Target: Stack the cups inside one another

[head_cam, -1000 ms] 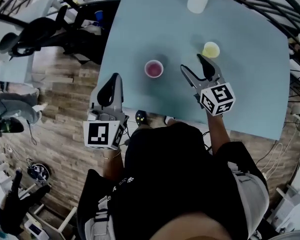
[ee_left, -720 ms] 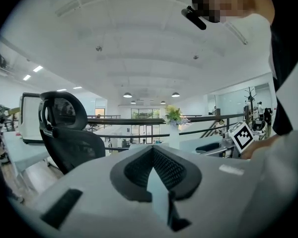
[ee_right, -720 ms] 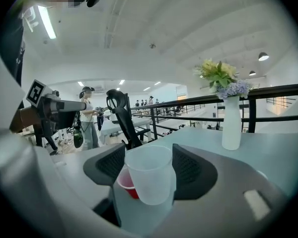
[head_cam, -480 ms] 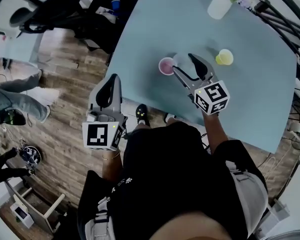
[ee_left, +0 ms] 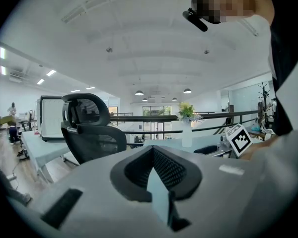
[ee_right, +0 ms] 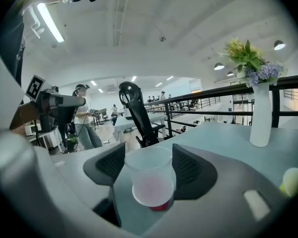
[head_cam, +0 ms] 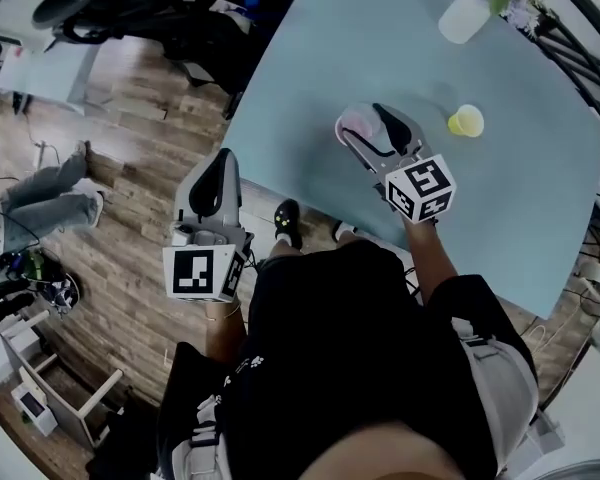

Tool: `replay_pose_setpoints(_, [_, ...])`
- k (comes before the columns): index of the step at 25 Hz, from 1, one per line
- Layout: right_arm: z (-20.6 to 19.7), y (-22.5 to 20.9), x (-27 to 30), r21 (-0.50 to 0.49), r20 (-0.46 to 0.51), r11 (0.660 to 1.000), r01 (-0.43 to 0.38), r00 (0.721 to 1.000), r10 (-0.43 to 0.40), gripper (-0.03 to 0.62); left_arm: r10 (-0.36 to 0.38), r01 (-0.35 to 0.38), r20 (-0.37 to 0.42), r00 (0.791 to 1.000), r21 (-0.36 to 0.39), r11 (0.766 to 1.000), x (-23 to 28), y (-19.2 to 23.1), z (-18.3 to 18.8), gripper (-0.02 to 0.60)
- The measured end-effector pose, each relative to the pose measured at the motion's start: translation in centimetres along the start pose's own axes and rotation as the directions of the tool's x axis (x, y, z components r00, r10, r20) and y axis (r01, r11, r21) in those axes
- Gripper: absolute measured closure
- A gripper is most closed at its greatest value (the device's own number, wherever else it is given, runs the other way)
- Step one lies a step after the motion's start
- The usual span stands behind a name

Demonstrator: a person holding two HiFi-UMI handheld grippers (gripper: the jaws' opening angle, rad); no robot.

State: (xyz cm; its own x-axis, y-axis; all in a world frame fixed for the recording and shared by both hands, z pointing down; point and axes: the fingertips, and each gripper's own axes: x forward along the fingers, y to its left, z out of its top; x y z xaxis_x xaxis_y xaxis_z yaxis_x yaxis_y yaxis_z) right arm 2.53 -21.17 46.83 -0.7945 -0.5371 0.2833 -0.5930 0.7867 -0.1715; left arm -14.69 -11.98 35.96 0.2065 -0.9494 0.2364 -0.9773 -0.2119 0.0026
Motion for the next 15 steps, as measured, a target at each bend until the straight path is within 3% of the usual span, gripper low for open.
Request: replay_pose_setpoints(15, [-2.7, -0.2, 2.3, 0.007, -0.064, 0.999, -0.033, 0.997, 0.033, 0.286, 0.024, -0.024, 0.009, 1.000, 0.000, 1.000, -0.1, 1.0, -0.1, 0.592])
